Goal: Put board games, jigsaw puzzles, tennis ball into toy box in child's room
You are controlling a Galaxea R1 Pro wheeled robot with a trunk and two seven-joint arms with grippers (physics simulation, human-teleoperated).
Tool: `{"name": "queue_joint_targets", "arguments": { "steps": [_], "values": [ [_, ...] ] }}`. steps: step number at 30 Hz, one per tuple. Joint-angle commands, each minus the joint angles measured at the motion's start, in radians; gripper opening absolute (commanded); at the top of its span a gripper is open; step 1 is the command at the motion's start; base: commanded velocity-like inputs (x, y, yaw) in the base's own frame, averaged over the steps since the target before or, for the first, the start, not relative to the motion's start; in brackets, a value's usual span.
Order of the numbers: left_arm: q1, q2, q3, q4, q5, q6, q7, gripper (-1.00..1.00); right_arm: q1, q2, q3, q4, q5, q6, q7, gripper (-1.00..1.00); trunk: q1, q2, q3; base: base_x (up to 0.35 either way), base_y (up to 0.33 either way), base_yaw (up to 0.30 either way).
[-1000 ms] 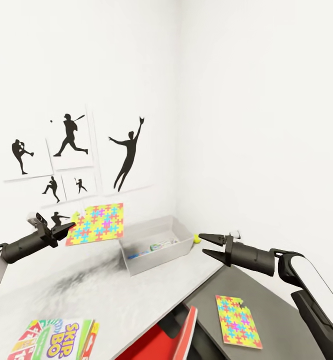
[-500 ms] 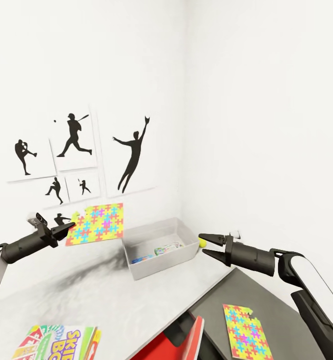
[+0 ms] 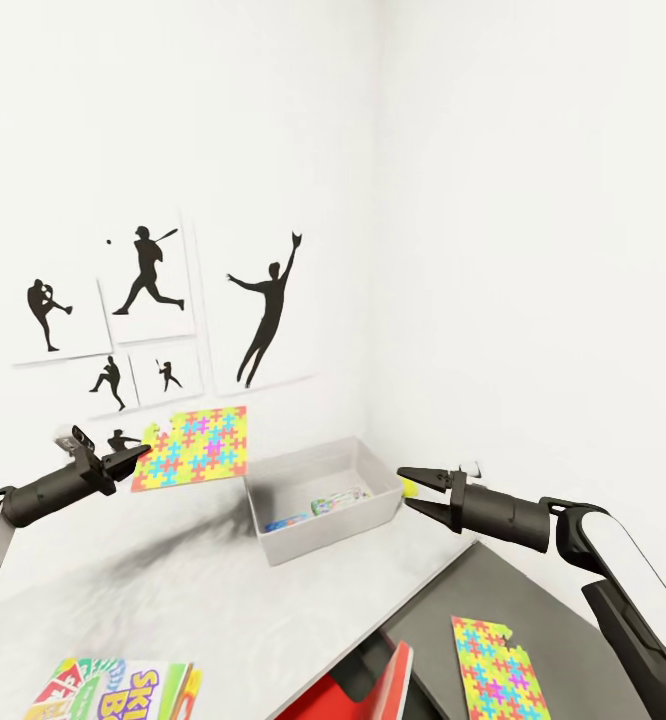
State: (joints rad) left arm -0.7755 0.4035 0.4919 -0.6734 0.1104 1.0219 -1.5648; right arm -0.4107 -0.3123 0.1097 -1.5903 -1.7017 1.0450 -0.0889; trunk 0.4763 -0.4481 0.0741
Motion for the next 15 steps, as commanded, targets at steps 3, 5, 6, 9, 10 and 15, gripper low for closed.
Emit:
{"name": "queue_joint_targets", "arguments": {
  "steps": [3,5,6,9,10,15],
  "values": [
    [0.0,0.0,0.0,0.0,-0.001,0.01,-0.004,-1.0,0.0,-0.001,0.001,0.0,-0.01,0.001,-0.009,1.0,0.0,-0.001,0.0,0.023,0.0,0.11],
    [0.0,0.0,0.0,0.0,-0.001,0.01,-0.004,-1.0,0.0,-0.001,0.001,0.0,-0.01,0.001,-0.01,1.0,0.0,-0.001,0.0,0.009,0.0,0.061],
    [0.0,0.0,0.0,0.0,-0.001,0.01,-0.004,-1.0,0.0,-0.001,0.001,0.0,-0.01,0.001,-0.01,1.0,0.0,-0.001,0.0,0.005,0.0,0.03],
    [0.0,0.0,0.0,0.0,-0.001,0.01,-0.004,-1.0,0.0,-0.002,0.001,0.0,-0.01,0.001,-0.009,1.0,0.0,-0.001,0.0,0.001,0.0,0.004],
    [0.0,-0.001,0.0,0.0,-0.001,0.01,-0.004,-1.0,0.0,-0.001,0.001,0.0,-0.01,0.001,-0.009,1.0,0.0,-0.001,0.0,0.0,0.0,0.002],
    [-0.001,-0.007,0.0,0.0,-0.001,0.01,-0.003,-1.0,0.0,-0.001,0.001,0.0,-0.01,0.001,-0.01,1.0,0.0,-0.001,0.0,0.0,0.0,0.0]
  ]
}}
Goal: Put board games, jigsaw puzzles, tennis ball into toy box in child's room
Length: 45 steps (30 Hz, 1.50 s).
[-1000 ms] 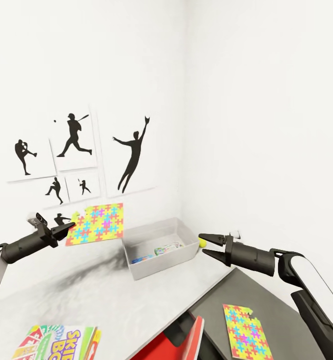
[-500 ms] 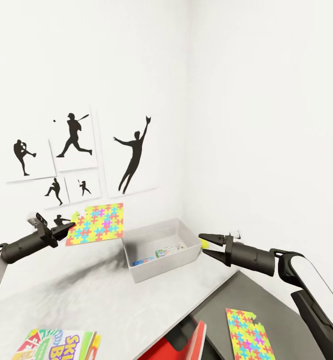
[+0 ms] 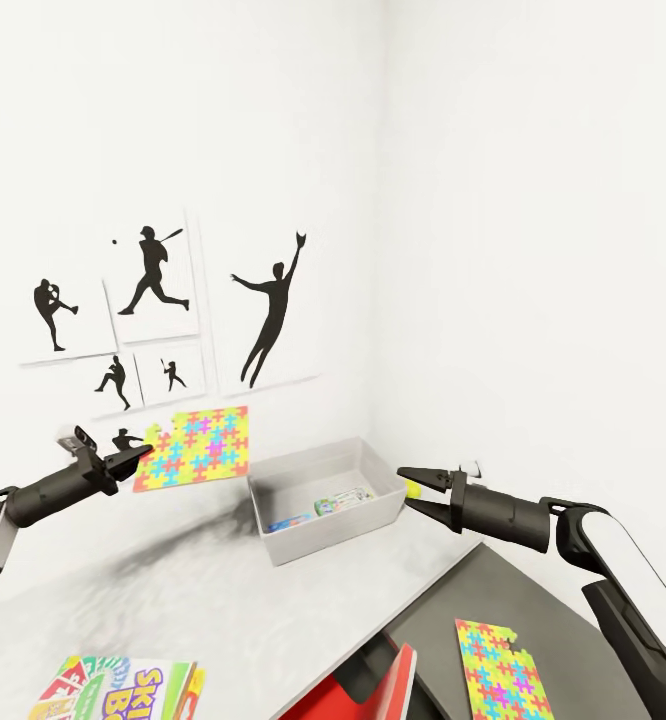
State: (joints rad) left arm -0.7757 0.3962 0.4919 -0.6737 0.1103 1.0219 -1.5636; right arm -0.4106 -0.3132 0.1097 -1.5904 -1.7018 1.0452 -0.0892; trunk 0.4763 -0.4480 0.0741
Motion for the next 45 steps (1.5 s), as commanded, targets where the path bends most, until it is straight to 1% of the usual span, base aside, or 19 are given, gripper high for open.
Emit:
{"name": "queue_joint_targets", "arguments": {
  "steps": [1,4,6,8,13,17,18,20,23,25,27,29,30,32,33,35,38,42,45],
  "values": [
    [0.0,-0.001,0.0,0.0,-0.001,0.01,-0.004,-1.0,0.0,-0.001,0.001,0.0,-0.01,0.001,-0.01,1.0,0.0,-0.001,0.0,0.0,0.0,0.0],
    [0.0,-0.015,0.0,0.0,-0.002,0.01,-0.003,-1.0,0.0,0.0,0.001,0.0,-0.01,0.001,-0.01,1.0,0.0,-0.001,0.0,0.0,0.0,0.0],
    [0.0,-0.042,0.001,-0.003,-0.004,0.007,0.006,-1.0,0.0,0.0,0.002,0.0,-0.01,0.001,-0.009,1.0,0.0,-0.001,0.0,0.0,0.0,0.0],
    [-0.002,-0.076,0.002,-0.005,-0.005,0.005,0.041,-1.0,0.0,0.0,0.002,0.0,-0.01,0.001,-0.009,1.0,0.0,-0.001,0.0,0.0,0.0,0.0],
    [-0.019,-0.151,0.003,-0.011,-0.001,0.006,0.195,-1.0,0.0,-0.003,-0.002,0.0,-0.009,0.001,-0.009,1.0,0.0,-0.001,0.0,0.0,0.0,0.0],
    [-0.07,-0.224,0.005,-0.01,0.0,0.005,0.309,-1.0,0.0,-0.008,-0.002,0.0,-0.009,0.001,-0.011,1.0,0.0,-0.001,0.0,0.0,0.0,0.0],
    [-0.084,-0.243,0.005,-0.01,0.001,0.004,0.344,-1.0,0.0,-0.01,-0.003,0.0,-0.009,0.001,-0.012,1.0,0.0,-0.001,0.0,0.0,0.0,0.0],
    [-0.118,-0.299,0.007,-0.009,0.01,0.002,0.439,-1.0,0.0,-0.014,-0.004,-0.004,-0.009,0.002,-0.012,1.0,0.0,-0.001,0.0,0.0,0.0,0.0],
    [-0.15,-0.375,0.025,-0.009,0.043,-0.015,0.567,-1.0,0.0,-0.016,-0.009,-0.009,-0.009,0.002,-0.012,1.0,0.0,-0.001,0.0,0.0,0.0,0.0],
    [-0.159,-0.423,0.046,-0.009,0.072,-0.065,0.665,-1.0,-0.001,-0.017,-0.021,-0.013,-0.01,0.002,-0.014,1.0,0.0,-0.001,0.0,0.0,0.0,0.0],
    [-0.163,-0.463,0.074,-0.002,0.122,-0.132,0.767,-1.0,-0.002,-0.019,-0.031,-0.016,-0.012,0.002,-0.015,1.0,0.0,-0.001,0.0,0.0,0.0,0.0],
    [-0.165,-0.494,0.093,0.026,0.182,-0.207,0.875,-1.0,-0.004,-0.02,-0.037,-0.017,-0.012,0.002,-0.016,1.0,0.0,-0.001,0.0,0.0,0.0,0.0],
    [-0.165,-0.5,0.095,0.039,0.196,-0.229,0.903,-1.0,-0.004,-0.02,-0.039,-0.017,-0.012,0.002,-0.016,1.0,0.0,-0.001,0.0,0.0,0.0,0.0],
    [-0.166,-0.513,0.101,0.114,0.249,-0.324,0.997,-1.0,-0.002,-0.024,-0.041,-0.017,-0.012,0.002,-0.016,1.0,0.0,-0.001,0.0,0.0,0.0,0.0],
    [-0.166,-0.517,0.102,0.161,0.27,-0.373,1.03,-1.0,-0.001,-0.033,-0.042,-0.017,-0.012,0.002,-0.015,1.0,0.0,-0.001,0.0,0.0,0.0,0.0],
    [-0.166,-0.523,0.103,0.239,0.294,-0.458,1.066,-1.0,0.0,-0.059,-0.044,-0.017,-0.012,0.002,-0.015,1.0,0.0,-0.001,0.0,0.0,0.0,0.0],
    [-0.166,-0.533,0.104,0.292,0.307,-0.541,1.087,-1.0,0.0,-0.083,-0.056,-0.017,-0.013,0.002,-0.013,1.0,0.0,-0.001,0.0,0.0,0.0,0.0],
    [-0.166,-0.558,0.102,0.345,0.311,-0.627,1.095,-1.0,0.0,-0.094,-0.061,-0.016,-0.012,0.002,-0.014,1.0,0.0,-0.001,0.0,0.0,0.0,0.0],
    [-0.166,-0.561,0.101,0.391,0.309,-0.674,1.095,-1.0,0.0,-0.096,-0.061,-0.017,-0.012,0.002,-0.014,1.0,0.0,-0.001,0.0,0.0,0.0,0.0]
  ]
}}
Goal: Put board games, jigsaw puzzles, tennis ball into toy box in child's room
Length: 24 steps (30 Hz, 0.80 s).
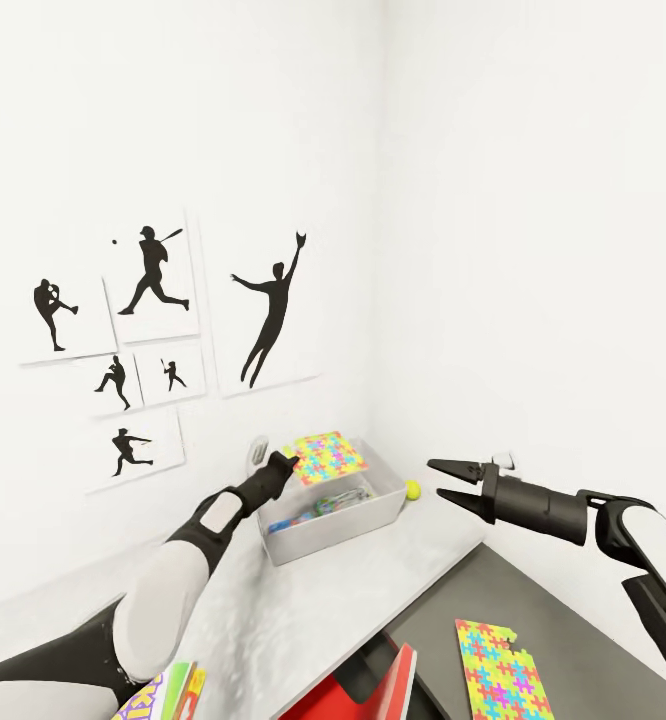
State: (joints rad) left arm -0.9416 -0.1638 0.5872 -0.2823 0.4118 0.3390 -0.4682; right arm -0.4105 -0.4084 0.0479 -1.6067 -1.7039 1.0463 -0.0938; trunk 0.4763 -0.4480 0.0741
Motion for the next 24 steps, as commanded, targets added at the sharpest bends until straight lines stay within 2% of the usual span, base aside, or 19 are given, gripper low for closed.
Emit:
{"name": "queue_joint_targets", "arguments": {
  "steps": [1,9,19,24],
  "values": [
    [0.0,0.0,0.004,0.009,0.006,-0.001,-0.001,-1.0,-0.001,-0.001,0.0,0.0,-0.009,0.001,-0.011,1.0,0.0,-0.001,0.0,0.0,0.0,0.0],
    [0.001,0.007,-0.001,0.018,0.001,-0.003,-0.002,-1.0,-0.001,-0.001,0.0,0.002,-0.008,0.001,-0.012,1.0,0.0,-0.001,-0.001,0.0,0.0,0.0],
    [0.001,0.009,-0.004,0.017,-0.004,-0.007,0.003,-1.0,-0.001,0.0,0.001,0.011,-0.008,0.001,-0.014,1.0,0.0,-0.001,-0.016,0.0,0.0,0.0],
    [0.001,0.009,-0.005,0.012,-0.004,-0.007,0.069,-1.0,-0.001,0.0,0.001,0.009,-0.008,0.001,-0.014,1.0,0.0,-0.001,-0.024,0.0,0.0,0.0]
  ]
}}
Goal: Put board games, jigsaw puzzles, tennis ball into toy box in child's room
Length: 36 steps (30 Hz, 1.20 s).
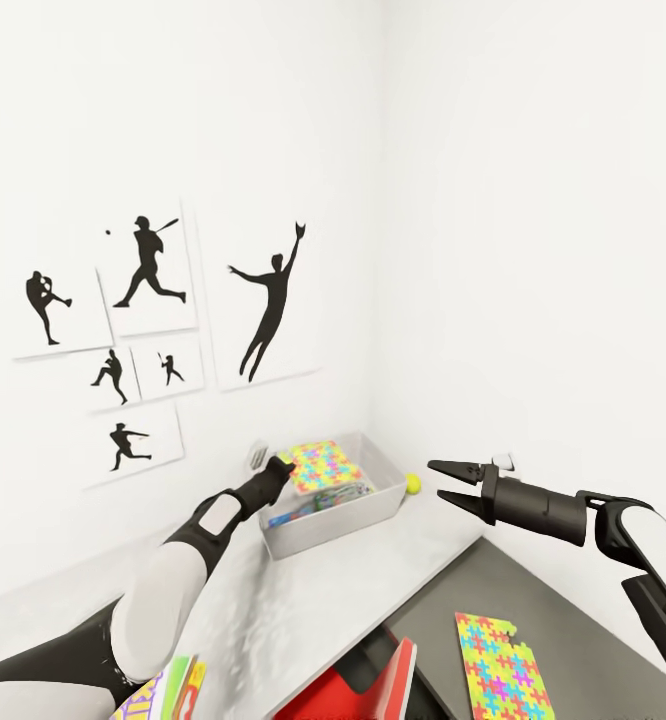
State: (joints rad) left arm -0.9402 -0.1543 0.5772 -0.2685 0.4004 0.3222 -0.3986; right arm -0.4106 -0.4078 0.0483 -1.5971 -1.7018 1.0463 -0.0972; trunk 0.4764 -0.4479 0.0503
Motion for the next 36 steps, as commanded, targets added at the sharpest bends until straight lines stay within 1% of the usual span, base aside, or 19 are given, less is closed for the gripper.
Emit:
{"name": "queue_joint_targets", "arguments": {
  "steps": [1,6,9,11,14,19,28,36],
  "values": [
    [0.0,0.0,0.005,-0.005,0.007,0.009,0.011,-1.0,0.0,-0.001,0.001,-0.001,-0.011,0.001,-0.01,1.0,0.0,-0.001,-0.002,0.0,0.0,0.0],
    [0.0,0.001,0.004,-0.013,0.008,0.008,0.023,-1.0,0.0,-0.001,0.002,0.0,-0.01,0.001,-0.011,1.0,0.0,-0.001,-0.01,0.0,0.0,0.0],
    [0.0,0.001,0.004,-0.033,0.008,0.008,0.024,-1.0,0.0,0.0,0.002,0.0,-0.009,0.001,-0.012,1.0,0.0,-0.001,-0.015,0.0,0.0,0.0],
    [0.0,0.001,0.001,-0.047,0.008,0.008,0.024,-1.0,0.002,0.0,0.002,0.0,0.0,0.001,-0.012,1.0,0.0,-0.001,-0.019,0.0,0.0,0.0],
    [0.0,0.001,-0.016,-0.056,0.008,0.008,0.024,-1.0,0.002,0.0,0.003,0.0,0.019,0.001,-0.011,1.0,0.0,-0.001,-0.023,0.0,0.0,0.0],
    [0.0,0.001,-0.04,-0.059,0.008,0.007,0.024,-1.0,0.003,0.0,0.004,0.0,0.026,0.001,-0.01,1.0,0.0,-0.001,-0.032,0.0,0.0,0.0],
    [-0.001,-0.001,-0.046,-0.068,0.008,-0.015,0.033,-1.0,0.003,0.001,0.004,0.0,0.027,0.001,-0.01,1.0,0.0,-0.001,-0.046,0.0,0.0,0.0],
    [0.0,-0.001,-0.048,-0.076,0.007,-0.019,0.041,-1.0,0.003,0.002,0.004,0.0,0.027,0.001,-0.01,1.0,0.0,-0.001,-0.06,0.0,0.0,0.0]
  ]
}}
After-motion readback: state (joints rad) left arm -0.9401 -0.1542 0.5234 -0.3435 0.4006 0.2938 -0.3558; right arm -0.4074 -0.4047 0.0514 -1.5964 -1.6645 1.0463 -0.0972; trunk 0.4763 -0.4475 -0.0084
